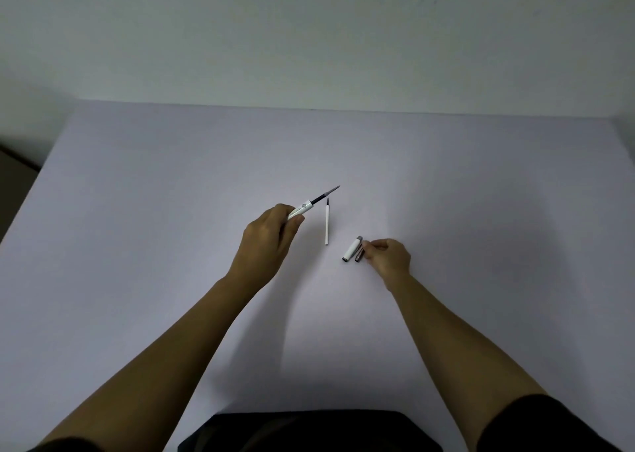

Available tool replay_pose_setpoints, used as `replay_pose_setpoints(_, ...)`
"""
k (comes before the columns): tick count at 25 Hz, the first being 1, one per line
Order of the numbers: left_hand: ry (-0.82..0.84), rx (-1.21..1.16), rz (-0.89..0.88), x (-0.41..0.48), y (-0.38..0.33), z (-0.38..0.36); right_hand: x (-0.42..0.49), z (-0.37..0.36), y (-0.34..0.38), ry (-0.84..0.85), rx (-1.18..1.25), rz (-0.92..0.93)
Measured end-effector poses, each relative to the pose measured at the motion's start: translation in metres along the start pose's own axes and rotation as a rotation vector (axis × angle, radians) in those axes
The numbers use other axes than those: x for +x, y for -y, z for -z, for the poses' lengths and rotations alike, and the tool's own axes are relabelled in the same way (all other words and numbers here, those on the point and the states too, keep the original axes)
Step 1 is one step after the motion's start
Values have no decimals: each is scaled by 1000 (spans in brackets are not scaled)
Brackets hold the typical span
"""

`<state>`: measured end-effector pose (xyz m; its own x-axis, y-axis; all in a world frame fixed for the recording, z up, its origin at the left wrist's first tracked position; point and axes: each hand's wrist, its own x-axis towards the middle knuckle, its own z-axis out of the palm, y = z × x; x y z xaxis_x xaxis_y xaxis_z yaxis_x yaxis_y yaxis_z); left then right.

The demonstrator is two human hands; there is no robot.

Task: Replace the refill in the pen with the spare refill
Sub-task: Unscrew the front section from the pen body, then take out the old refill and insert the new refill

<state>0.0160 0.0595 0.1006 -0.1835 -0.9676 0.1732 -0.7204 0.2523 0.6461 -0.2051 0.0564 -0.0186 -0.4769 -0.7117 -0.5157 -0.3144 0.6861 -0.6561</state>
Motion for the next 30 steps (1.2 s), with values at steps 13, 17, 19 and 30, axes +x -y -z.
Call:
replay_pose_setpoints(13, -39, 1, -56, 4, -18, -1, -85, 52, 111, 452, 477, 484)
replay_pose_setpoints(17, -37, 14, -58, 1, -22, 2, -88, 50, 115, 422, 614, 425)
replay_pose_setpoints(19, -34, 18, -47, -1, -19, 4, -82, 52, 118, 403, 719, 363)
replay_pose_setpoints(30, -42, -2, 41, 8, 2, 7, -4, 21, 98, 89, 273, 309)
